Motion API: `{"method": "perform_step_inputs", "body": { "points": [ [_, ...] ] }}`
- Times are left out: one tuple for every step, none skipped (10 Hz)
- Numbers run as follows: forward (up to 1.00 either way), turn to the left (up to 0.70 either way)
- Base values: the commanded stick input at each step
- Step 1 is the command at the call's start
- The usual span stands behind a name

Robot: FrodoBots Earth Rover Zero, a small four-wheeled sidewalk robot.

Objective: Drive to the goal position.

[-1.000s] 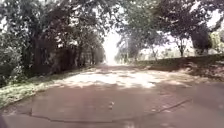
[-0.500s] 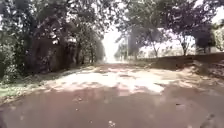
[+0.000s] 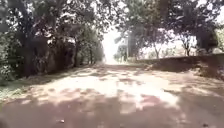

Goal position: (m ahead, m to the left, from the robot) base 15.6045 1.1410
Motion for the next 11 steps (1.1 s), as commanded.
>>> {"method": "perform_step_inputs", "body": {
  "points": [
    [1.00, 0.00],
    [1.00, 0.00],
    [1.00, 0.00],
    [1.00, 0.00],
    [1.00, 0.00],
    [1.00, 0.00],
    [1.00, 0.00],
    [1.00, 0.00],
    [1.00, 0.00],
    [1.00, 0.00],
    [1.00, 0.00]
  ]
}}
